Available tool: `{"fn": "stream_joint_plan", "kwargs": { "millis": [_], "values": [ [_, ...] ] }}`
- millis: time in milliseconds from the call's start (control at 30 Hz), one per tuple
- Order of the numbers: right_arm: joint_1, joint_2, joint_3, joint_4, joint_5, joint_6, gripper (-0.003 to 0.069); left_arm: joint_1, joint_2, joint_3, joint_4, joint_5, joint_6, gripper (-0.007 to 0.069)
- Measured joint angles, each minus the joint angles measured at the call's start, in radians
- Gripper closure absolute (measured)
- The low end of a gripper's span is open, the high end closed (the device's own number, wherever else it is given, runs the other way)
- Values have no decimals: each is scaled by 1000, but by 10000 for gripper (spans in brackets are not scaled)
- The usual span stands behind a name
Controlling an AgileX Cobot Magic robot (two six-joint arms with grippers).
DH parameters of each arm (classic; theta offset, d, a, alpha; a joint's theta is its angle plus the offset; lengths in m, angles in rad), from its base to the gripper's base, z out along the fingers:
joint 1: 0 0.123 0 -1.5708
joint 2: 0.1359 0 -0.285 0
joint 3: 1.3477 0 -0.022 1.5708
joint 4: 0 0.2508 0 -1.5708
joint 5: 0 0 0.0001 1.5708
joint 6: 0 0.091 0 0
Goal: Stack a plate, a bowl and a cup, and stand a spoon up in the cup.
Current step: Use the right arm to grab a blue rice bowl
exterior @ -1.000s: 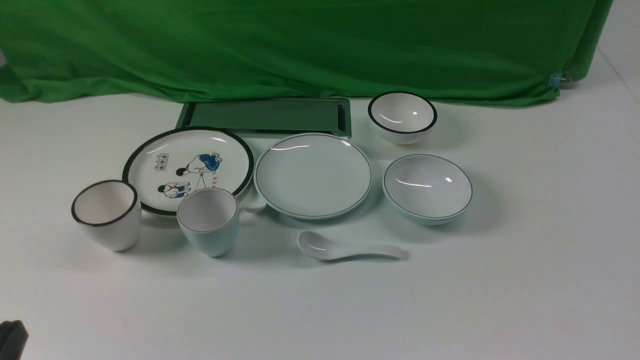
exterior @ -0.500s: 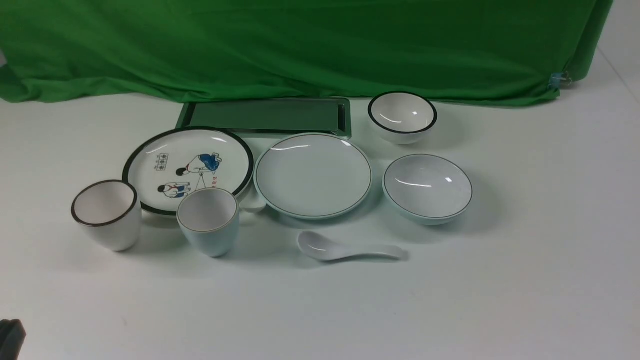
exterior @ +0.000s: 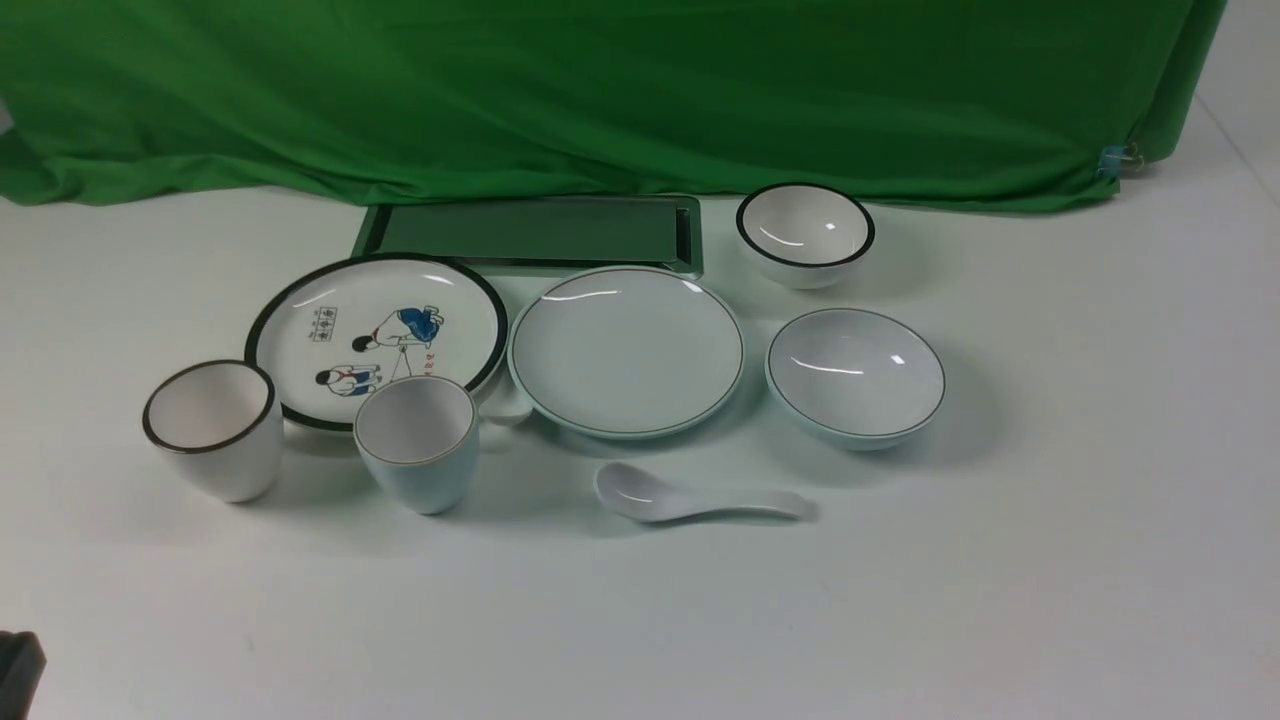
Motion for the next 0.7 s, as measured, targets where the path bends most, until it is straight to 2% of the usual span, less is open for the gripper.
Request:
{"fn": "stream_joint_plan", "kwargs": {
  "millis": [133,367,433,533,567,667,700],
  "values": [
    [0,0,0,0,-7,0,423,0,0,0,2,-31,2,653],
    [0,0,0,0,-306,0,417,0,0,0,-19,-297,2,653],
    [0,0,0,0,-514,0,419,0,0,0,-19,-484,-5,653],
    [0,0,0,0,-721,2,418,0,0,0,-16,-690,-13,653],
    [0,0,0,0,-793,13,418,0,0,0,-15,-780,-48,653],
    [0,0,0,0,-929,47,418,0,0,0,-14,-926,-154,653],
    [0,0,0,0,-981,56,418,0,0,0,-12,-1009,-224,653]
  ]
}}
